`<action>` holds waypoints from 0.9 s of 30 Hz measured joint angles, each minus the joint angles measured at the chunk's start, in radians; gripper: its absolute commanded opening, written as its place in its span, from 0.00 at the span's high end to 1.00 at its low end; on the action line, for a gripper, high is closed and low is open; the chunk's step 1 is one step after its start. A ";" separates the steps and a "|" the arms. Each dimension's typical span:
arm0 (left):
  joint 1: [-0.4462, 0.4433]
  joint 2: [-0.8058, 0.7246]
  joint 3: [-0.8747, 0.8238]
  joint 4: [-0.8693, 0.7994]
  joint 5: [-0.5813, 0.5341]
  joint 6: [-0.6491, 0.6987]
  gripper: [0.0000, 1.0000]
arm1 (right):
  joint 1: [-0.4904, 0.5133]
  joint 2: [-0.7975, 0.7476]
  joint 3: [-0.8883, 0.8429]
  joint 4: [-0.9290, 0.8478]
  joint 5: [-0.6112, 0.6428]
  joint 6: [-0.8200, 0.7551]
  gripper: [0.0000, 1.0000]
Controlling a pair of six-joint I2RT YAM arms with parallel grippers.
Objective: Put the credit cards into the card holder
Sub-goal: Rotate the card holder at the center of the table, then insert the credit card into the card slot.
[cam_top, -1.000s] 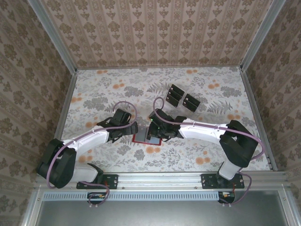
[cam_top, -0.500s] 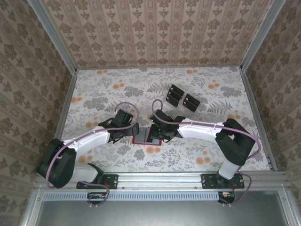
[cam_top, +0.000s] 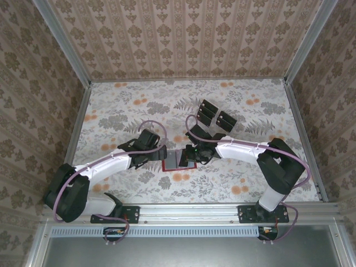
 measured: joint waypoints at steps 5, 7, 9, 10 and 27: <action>-0.001 0.017 0.023 -0.004 0.000 0.001 0.00 | 0.000 -0.038 0.000 0.021 -0.048 -0.023 1.00; -0.002 0.022 0.034 -0.004 0.000 0.002 0.00 | 0.000 -0.061 0.000 0.034 -0.061 -0.027 1.00; -0.002 0.026 0.044 -0.004 -0.003 0.009 0.00 | 0.000 -0.093 0.000 0.050 -0.068 -0.029 1.00; -0.005 0.028 0.049 -0.004 -0.003 0.012 0.00 | 0.000 -0.106 -0.001 0.060 -0.068 -0.029 1.00; -0.129 0.078 0.065 -0.005 -0.056 0.003 0.00 | -0.089 -0.217 -0.232 0.339 -0.088 -0.028 1.00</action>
